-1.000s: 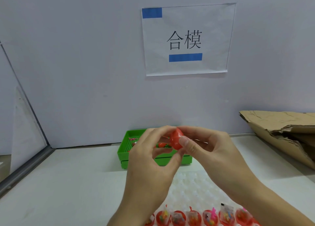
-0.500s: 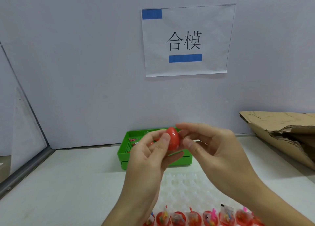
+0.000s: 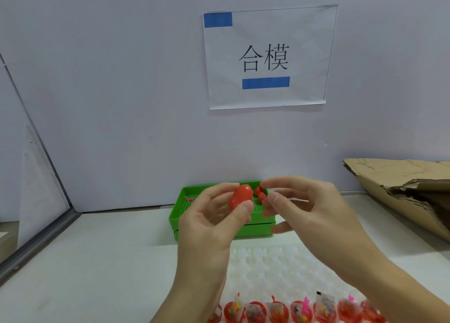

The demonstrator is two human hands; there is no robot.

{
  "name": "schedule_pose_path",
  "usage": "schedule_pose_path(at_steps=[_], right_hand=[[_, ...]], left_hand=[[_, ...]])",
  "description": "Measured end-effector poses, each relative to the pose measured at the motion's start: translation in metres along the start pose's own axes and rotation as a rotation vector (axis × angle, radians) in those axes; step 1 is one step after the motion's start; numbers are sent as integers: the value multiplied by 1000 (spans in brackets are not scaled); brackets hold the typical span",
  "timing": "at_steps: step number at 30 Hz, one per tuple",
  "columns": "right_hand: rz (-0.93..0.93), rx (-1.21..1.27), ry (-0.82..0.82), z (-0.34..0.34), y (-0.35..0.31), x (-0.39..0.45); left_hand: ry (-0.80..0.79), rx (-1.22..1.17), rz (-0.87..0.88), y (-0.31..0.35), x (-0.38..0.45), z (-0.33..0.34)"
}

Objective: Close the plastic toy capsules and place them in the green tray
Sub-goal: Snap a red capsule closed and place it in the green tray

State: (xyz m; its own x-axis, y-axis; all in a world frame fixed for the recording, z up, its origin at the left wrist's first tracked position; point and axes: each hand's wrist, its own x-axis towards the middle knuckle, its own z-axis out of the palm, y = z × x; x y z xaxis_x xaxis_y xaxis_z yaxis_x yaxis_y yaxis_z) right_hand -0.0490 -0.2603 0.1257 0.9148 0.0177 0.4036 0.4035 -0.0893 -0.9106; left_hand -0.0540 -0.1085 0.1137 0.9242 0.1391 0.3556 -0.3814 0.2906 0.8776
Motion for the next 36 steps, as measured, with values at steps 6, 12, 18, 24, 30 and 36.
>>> schedule_pose_path(at_steps=[6, 12, 18, 24, 30, 36], right_hand=[[119, 14, -123, 3, -4, -3], [11, -210, 16, 26, -2, -12], [130, -125, 93, 1, 2, 3], [119, -817, 271, -92, 13, 73], [519, -1181, 300, -207, 39, 121], [397, -1091, 435, -216, 44, 106]], left_hand=[[41, 509, 291, -6, -3, -5], [4, 1003, 696, -12, -5, -7], [-154, 820, 511, -5, -7, -3], [-139, 855, 464, 3, -1, -11], [-96, 813, 428, 9, 5, -20], [-53, 815, 410, 12, 12, -29]])
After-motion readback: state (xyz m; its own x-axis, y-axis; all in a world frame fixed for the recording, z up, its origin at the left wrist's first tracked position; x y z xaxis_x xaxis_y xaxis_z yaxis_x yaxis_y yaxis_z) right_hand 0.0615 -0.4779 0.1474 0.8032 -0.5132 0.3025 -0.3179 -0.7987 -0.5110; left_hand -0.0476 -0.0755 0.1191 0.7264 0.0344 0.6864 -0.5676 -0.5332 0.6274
